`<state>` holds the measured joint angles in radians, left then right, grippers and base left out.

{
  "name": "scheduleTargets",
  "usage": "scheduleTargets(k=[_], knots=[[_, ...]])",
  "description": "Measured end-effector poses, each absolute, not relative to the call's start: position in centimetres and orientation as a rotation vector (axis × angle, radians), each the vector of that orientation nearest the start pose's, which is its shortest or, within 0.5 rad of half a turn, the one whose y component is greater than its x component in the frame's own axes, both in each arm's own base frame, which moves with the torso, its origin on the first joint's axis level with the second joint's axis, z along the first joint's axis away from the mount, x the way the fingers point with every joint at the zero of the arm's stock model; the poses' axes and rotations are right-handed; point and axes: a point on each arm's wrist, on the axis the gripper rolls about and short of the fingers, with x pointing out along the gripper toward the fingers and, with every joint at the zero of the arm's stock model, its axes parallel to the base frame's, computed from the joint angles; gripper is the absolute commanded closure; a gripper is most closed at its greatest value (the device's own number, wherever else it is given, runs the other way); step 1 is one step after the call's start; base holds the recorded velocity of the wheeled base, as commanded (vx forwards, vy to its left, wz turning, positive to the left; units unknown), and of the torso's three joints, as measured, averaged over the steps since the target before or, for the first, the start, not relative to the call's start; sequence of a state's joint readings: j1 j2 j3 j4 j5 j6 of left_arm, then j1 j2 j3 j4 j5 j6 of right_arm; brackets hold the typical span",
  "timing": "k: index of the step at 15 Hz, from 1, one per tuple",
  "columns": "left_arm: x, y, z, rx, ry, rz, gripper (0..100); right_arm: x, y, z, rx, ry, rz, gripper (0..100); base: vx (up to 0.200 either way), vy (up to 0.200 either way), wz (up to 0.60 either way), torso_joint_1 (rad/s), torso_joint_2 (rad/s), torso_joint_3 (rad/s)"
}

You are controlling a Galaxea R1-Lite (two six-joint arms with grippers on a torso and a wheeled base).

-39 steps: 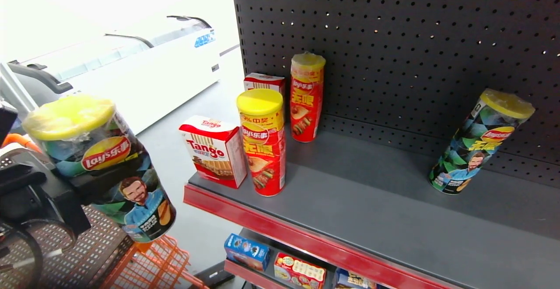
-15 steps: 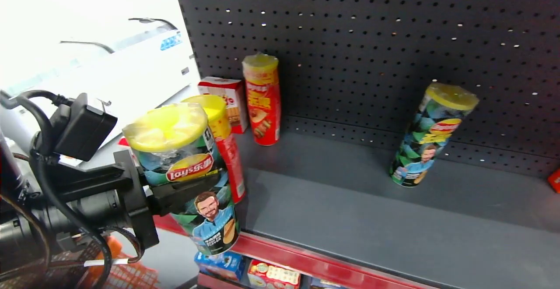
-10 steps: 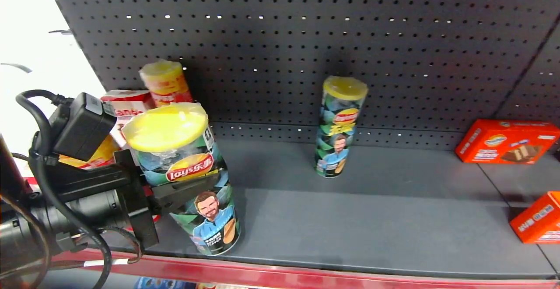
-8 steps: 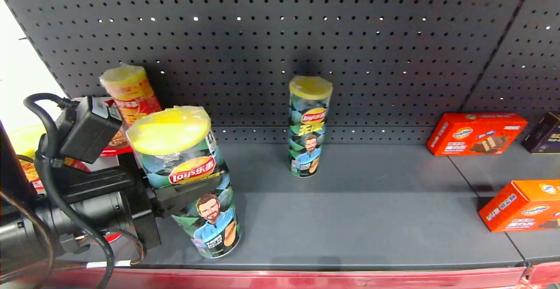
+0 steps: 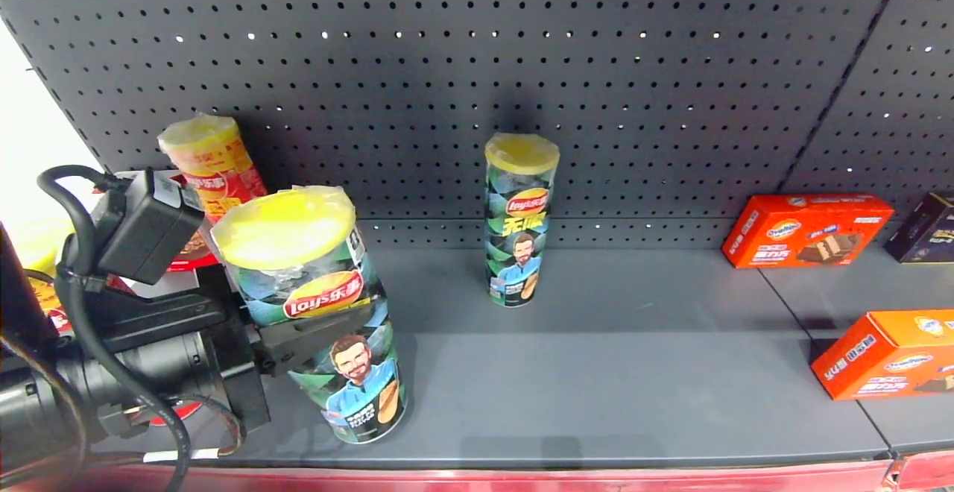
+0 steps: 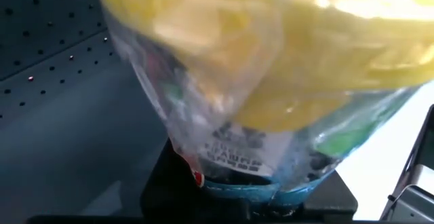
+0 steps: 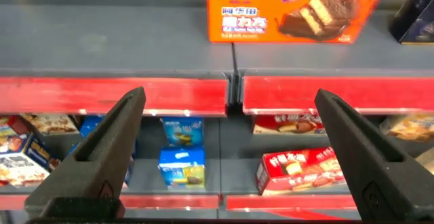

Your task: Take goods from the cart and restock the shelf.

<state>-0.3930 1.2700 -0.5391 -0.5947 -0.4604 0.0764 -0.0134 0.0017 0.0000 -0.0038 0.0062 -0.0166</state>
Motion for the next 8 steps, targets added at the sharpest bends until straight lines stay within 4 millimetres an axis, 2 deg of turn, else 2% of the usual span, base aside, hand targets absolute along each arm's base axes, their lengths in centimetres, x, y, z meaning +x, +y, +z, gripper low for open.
scheduleTargets(k=[8], knots=[[17.09, -8.25, 21.05, 0.069, 0.112, -0.867, 100, -2.35, 0.06, 8.05, -0.021, -0.005, 0.005, 0, 0.000, 0.000, 0.00, 0.000, 0.00, 0.000]])
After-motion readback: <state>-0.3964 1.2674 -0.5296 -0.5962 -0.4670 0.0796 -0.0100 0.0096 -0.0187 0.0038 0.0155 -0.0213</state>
